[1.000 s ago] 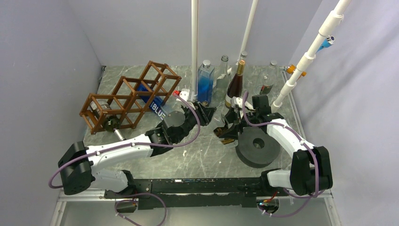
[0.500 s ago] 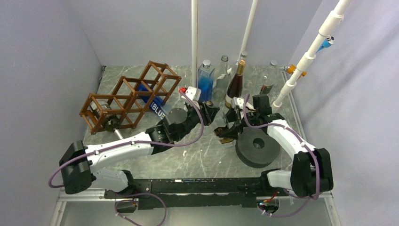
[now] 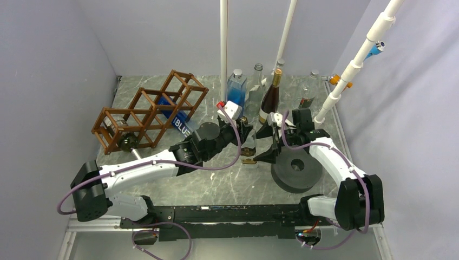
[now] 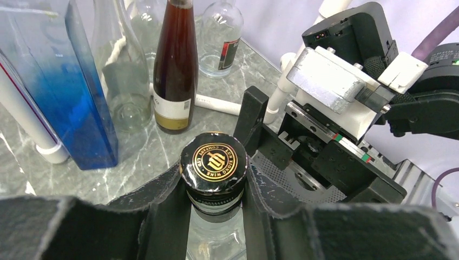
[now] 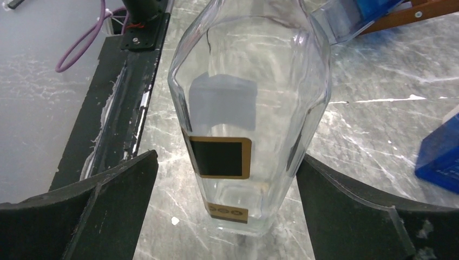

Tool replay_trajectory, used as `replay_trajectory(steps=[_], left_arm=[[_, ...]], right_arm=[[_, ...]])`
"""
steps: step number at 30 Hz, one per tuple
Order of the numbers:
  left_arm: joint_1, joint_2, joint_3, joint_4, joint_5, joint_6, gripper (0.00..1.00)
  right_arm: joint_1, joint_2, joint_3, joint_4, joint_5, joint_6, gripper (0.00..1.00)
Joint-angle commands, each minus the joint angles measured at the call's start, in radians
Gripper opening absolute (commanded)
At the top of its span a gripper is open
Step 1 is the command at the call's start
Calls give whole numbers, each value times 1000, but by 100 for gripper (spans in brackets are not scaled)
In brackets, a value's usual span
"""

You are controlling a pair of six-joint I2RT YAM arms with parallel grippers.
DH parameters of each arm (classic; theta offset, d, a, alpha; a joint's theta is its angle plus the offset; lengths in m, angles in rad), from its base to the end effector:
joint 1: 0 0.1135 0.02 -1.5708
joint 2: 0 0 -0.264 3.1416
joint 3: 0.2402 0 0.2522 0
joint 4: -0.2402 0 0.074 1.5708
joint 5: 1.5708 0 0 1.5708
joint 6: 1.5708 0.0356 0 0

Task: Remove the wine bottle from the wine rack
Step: Place the wine bottle at the center of the board.

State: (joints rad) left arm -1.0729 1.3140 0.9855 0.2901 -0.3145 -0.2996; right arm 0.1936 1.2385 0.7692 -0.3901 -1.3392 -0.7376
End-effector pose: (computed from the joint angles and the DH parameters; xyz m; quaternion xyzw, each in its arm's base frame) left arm 0.1586 -0.2688 0.3425 0.1678 0.7001 -0.3467 0.6013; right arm 0.2221 0.0789 0.2435 -0.5231 0.5597 0.4871 0.4193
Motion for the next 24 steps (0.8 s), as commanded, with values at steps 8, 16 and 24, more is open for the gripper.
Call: replay_trajectory(steps=[8, 16, 24], left_arm=[[42, -49, 133, 145, -31, 140, 0], [100, -7, 194, 136, 51, 174, 0], [120, 110, 305, 148, 165, 341, 0]], right_arm=[[-102, -63, 88, -221, -31, -223, 100], [-151, -75, 100, -261, -12, -257, 100], [-182, -77, 114, -288, -9, -272, 100]])
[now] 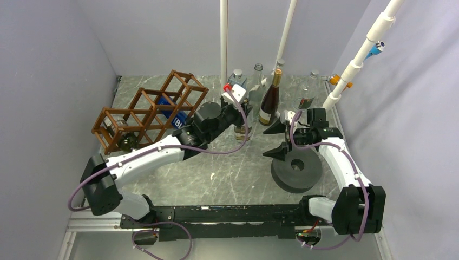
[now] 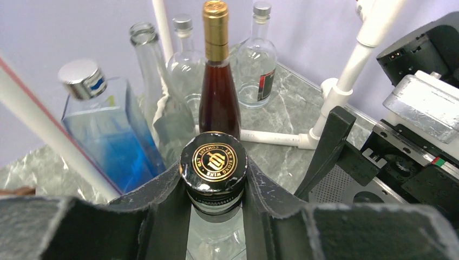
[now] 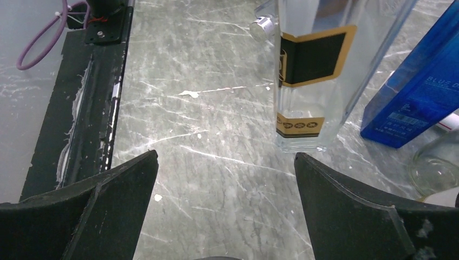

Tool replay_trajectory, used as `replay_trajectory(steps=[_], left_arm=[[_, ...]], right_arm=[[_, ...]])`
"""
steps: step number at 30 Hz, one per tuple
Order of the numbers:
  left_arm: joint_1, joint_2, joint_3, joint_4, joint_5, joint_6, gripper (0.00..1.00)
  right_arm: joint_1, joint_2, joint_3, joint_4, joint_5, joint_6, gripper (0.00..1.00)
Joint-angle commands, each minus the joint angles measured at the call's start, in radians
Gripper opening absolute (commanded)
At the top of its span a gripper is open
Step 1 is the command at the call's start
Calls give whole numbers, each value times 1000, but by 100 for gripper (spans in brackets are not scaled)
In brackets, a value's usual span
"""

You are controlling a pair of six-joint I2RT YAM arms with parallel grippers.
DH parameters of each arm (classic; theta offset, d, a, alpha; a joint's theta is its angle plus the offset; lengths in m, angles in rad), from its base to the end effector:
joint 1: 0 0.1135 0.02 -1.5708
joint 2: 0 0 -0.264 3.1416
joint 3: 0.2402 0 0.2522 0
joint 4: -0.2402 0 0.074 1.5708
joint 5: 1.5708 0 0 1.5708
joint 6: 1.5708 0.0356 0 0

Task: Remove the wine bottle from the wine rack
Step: Place the wine bottle at the center of the board.

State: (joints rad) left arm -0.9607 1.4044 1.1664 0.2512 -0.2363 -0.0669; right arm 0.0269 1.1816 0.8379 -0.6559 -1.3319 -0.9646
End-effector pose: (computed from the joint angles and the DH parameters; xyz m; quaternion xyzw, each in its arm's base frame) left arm 0.2000 -0.2715 0.3758 0.2258 0.6653 -0.2753 0.6562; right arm 0.2142 0.0404 0.2624 -0.5120 0.5809 0.4287 0.4655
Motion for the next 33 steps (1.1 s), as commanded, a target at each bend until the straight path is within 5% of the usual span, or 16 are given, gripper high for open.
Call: replay_trajectory(steps=[1, 14, 33], left_arm=[[11, 35, 139, 181, 100, 125, 0], [68, 224, 306, 170, 187, 171, 0], [131, 396, 390, 259, 195, 39, 0]], right_arm=[[-19, -19, 46, -27, -15, -48, 100], [-49, -20, 47, -40, -12, -65, 100], [-59, -15, 46, -43, -4, -72, 100]])
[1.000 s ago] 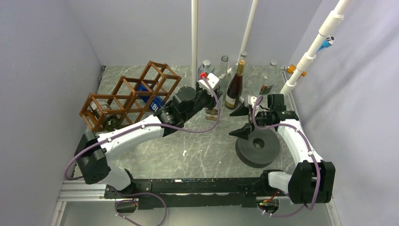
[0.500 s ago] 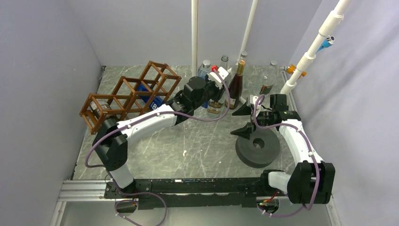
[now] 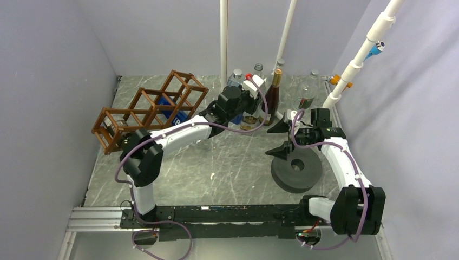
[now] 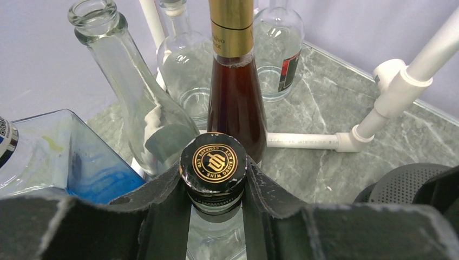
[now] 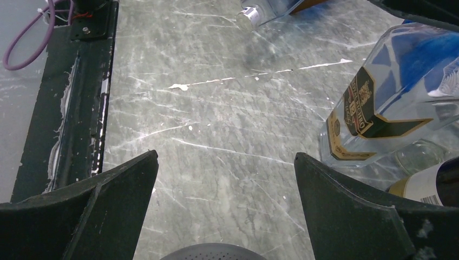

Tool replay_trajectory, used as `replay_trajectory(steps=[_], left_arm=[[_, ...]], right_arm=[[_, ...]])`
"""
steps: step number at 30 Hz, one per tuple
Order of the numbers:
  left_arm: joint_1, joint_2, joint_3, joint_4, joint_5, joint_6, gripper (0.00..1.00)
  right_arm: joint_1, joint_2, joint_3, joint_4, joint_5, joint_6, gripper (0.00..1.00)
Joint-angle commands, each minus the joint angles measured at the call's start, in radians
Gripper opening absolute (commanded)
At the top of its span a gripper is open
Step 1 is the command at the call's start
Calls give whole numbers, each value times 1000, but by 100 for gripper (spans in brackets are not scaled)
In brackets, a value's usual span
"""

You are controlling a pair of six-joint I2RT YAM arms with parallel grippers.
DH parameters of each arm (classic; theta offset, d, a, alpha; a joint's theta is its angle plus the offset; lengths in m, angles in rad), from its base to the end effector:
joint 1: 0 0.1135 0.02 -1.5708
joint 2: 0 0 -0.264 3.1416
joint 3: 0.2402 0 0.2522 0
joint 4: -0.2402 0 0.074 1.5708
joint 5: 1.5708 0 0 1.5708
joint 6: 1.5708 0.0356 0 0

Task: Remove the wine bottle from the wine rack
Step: Place the wine bottle at the center of the board.

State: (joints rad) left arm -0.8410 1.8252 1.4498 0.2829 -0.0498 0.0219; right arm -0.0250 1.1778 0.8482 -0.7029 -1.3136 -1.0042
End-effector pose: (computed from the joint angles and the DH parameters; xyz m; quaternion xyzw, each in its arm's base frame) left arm 0.2983 -0.3308 0.3249 0.2937 0.6781 -0.2513 0.6251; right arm 0.2135 0.0291 0.2635 -0.5023 0.5974 0.4087 0.4730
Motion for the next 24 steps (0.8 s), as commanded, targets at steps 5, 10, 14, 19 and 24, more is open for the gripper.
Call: replay_trajectory(steps=[5, 10, 14, 19, 24], left_arm=[[27, -3, 118, 236, -3, -85, 0], [39, 20, 135, 242, -3, -102, 0], [39, 41, 155, 234, -10, -98, 0], [39, 58, 165, 222, -23, -88, 0], [39, 60, 156, 213, -36, -87, 17]], right_arm=[[-9, -10, 34, 6, -26, -33, 100], [-11, -7, 34, 5, -25, -36, 100], [-10, -5, 34, 3, -25, -37, 100], [-11, -1, 35, -1, -26, -43, 100], [-10, 2, 35, -7, -26, -49, 100]])
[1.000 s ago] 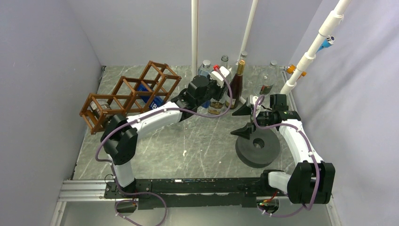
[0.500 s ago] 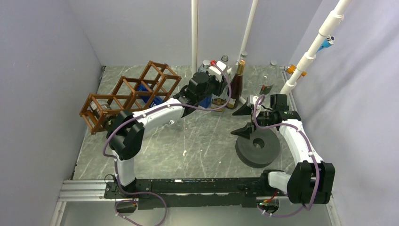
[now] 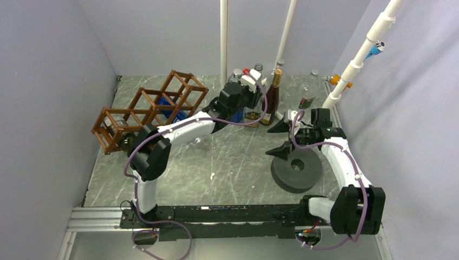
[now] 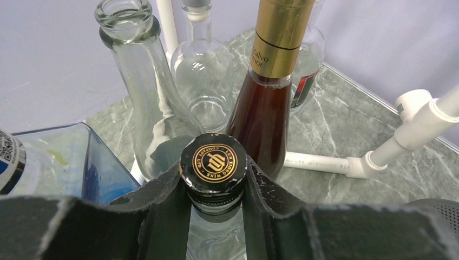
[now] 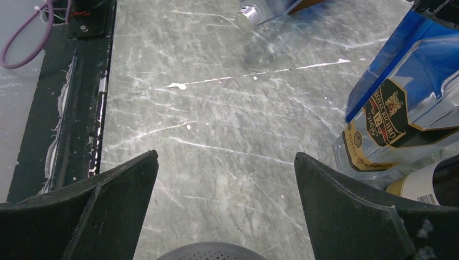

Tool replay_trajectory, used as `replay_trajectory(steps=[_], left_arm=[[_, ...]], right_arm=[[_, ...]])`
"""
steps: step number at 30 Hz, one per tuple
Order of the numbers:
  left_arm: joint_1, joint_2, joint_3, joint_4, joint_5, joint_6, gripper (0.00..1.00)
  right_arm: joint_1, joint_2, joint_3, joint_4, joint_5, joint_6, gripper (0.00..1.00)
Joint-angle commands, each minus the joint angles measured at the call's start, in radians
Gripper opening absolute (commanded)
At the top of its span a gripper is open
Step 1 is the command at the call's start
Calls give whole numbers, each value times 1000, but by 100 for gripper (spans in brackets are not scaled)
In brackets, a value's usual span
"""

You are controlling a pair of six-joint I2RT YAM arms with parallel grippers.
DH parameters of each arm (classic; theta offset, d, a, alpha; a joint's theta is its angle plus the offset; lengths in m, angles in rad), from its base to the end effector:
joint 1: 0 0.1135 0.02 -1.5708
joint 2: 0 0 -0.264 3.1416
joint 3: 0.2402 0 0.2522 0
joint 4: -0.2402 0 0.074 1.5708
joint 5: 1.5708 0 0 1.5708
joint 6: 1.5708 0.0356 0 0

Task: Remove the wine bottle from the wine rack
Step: Place the wine bottle at the center of the board.

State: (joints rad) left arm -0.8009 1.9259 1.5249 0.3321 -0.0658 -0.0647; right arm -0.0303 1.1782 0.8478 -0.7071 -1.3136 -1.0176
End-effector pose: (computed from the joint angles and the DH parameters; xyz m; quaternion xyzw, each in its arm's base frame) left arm 0.3288 -0.3358 0.3131 0.2420 0.6898 -0.2642 0.6292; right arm 0.2133 0.0280 0.2632 -0.5037 0.5965 0.4056 0.4754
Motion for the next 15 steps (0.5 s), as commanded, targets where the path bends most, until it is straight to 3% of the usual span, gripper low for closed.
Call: replay_trajectory(steps=[1, 7, 11, 15], left_arm=[[-1, -42, 78, 162, -21, 0, 23], [-1, -51, 70, 144, -20, -6, 54], [-1, -53, 81, 115, -22, -18, 67], [-1, -65, 86, 101, -24, -29, 74]], right_arm=[[-6, 2, 36, -4, -26, -37, 100], [-7, 4, 37, -8, -27, -41, 100], [-7, 4, 36, -5, -29, -38, 100], [-7, 4, 36, -2, -28, -35, 100]])
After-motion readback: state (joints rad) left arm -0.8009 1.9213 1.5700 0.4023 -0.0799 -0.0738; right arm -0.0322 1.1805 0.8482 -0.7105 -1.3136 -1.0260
